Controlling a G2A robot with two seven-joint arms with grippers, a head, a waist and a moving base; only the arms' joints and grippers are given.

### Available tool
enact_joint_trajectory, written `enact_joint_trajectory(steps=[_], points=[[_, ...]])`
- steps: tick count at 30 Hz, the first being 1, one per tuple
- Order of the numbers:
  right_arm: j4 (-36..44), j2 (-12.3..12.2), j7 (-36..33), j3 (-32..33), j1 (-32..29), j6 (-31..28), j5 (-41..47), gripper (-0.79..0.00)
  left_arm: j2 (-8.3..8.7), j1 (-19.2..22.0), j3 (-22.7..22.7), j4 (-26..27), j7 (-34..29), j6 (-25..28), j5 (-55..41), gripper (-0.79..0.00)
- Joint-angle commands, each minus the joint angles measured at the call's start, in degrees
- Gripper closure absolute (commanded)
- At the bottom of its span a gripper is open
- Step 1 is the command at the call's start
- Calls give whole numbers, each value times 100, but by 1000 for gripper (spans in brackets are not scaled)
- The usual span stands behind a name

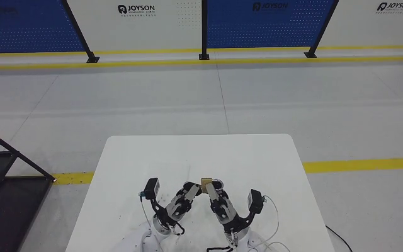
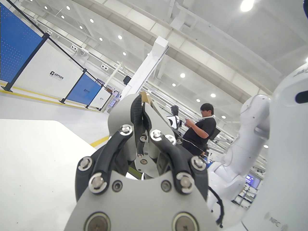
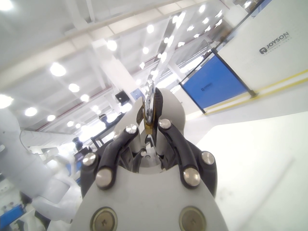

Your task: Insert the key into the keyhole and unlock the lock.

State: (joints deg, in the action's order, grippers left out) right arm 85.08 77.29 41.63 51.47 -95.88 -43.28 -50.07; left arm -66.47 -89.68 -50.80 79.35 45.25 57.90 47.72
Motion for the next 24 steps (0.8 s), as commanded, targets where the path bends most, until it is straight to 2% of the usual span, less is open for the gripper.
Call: enact_joint_trajectory(steps=[1,7,13,24], points=[[7,-1,-24,6,-3,9,-20,0,-13,-9,-14,-2,-3,-9,31,0],[23,-4,-93,29,-14,15,3,0,-53,-36,-104,18,39,-262,359,0],[46,-15,-309,77,-24,34,175,0,-99,-146,-168,92,523,-843,1110,0],[210,-54,-751,240,-146,216,545,0,-182,-119,-90,-76,1017,-1328,1711,0]])
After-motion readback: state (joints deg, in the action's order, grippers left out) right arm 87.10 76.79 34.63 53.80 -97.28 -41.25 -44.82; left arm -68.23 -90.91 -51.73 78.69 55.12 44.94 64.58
